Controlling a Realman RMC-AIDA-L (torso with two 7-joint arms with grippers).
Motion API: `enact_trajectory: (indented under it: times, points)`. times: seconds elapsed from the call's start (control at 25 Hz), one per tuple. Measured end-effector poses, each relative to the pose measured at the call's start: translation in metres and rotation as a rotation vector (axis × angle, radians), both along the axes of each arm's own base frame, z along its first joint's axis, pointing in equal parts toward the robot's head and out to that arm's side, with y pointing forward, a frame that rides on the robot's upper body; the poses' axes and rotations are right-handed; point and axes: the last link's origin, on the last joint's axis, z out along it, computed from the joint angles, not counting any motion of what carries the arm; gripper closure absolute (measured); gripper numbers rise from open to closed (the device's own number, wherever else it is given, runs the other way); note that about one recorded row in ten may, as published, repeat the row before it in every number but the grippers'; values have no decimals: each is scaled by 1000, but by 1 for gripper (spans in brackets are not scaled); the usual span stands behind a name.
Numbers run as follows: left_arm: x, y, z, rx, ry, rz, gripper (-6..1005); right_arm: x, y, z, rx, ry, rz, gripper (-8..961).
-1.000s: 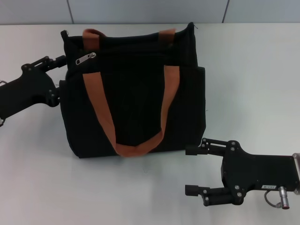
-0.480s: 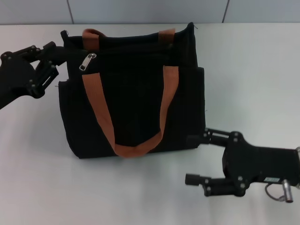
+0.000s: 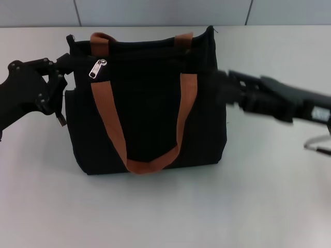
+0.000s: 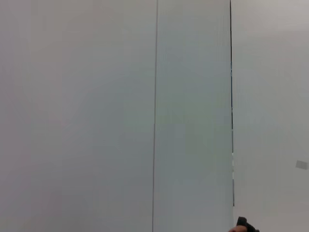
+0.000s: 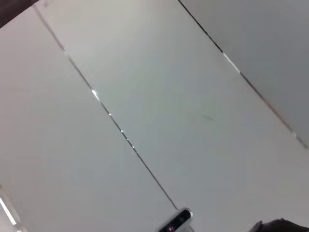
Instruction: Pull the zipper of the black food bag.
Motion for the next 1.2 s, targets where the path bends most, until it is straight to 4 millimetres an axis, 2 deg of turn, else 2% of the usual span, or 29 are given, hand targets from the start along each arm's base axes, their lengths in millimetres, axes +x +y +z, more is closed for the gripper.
enact_trajectory:
  times: [0.36,0.48,0.72,0.8,1.2]
  points:
    - [0,-1,0,7,-31,11,984,-48,52,-3,-92,-76,-52,143]
    - [-1,-2,-2,4,-39,15,984,-61,62,-9,-131,-117,-69,143]
    - [0,-3,-3,1,-44,15,984,-82,75,-27,-283,-214,-154,230]
    - [0,-2,-3,1,-45,13,984,-87,78,-29,-318,-230,-181,437]
    - [0,-5,-6,5,-51,9,984,-104,85,-44,-443,-328,-270,592]
